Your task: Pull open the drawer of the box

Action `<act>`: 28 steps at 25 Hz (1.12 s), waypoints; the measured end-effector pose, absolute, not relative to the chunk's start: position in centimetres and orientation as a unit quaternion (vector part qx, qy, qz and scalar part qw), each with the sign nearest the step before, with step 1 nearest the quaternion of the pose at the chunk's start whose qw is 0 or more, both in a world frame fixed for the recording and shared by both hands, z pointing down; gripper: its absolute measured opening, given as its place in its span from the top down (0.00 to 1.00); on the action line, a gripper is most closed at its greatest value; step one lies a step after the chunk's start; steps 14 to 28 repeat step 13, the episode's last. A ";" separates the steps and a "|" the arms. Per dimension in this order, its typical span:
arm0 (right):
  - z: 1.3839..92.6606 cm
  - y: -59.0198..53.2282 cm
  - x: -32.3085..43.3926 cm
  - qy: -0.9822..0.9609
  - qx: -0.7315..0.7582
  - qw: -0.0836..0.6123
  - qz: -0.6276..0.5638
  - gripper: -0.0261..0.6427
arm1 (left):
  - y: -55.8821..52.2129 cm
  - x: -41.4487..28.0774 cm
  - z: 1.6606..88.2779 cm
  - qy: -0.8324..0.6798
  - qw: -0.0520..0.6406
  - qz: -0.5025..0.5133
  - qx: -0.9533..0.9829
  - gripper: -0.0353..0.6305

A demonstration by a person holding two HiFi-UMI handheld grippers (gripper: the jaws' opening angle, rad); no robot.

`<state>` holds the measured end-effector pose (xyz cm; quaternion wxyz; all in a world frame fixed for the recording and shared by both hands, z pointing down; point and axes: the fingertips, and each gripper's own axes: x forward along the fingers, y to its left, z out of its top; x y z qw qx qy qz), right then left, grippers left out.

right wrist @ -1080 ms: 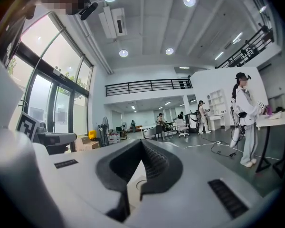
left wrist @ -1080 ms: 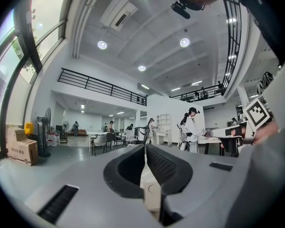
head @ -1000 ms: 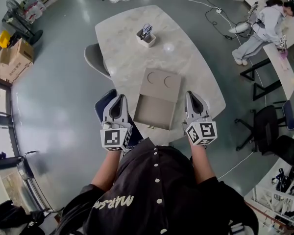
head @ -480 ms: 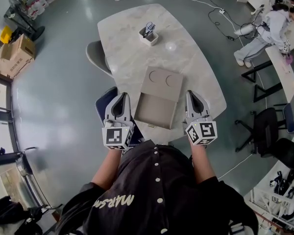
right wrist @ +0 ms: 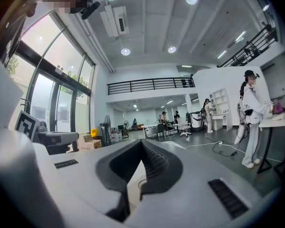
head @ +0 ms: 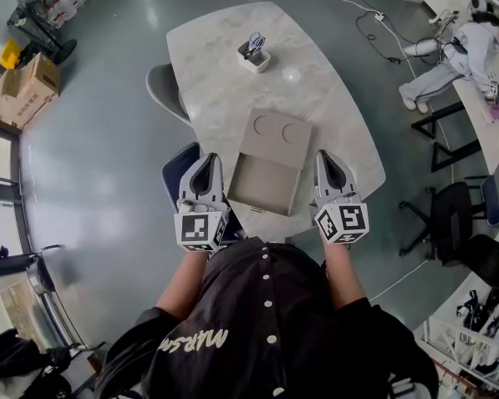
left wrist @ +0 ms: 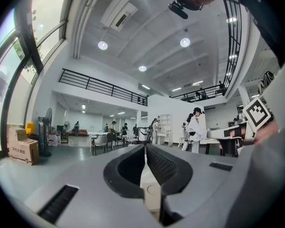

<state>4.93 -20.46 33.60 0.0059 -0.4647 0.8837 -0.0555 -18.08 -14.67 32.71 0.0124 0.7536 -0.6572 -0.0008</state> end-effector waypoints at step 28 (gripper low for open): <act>33.4 -20.4 5.2 0.883 -0.467 0.009 -0.053 0.97 | -14.8 -17.6 32.8 -0.657 0.014 -0.002 0.754 0.91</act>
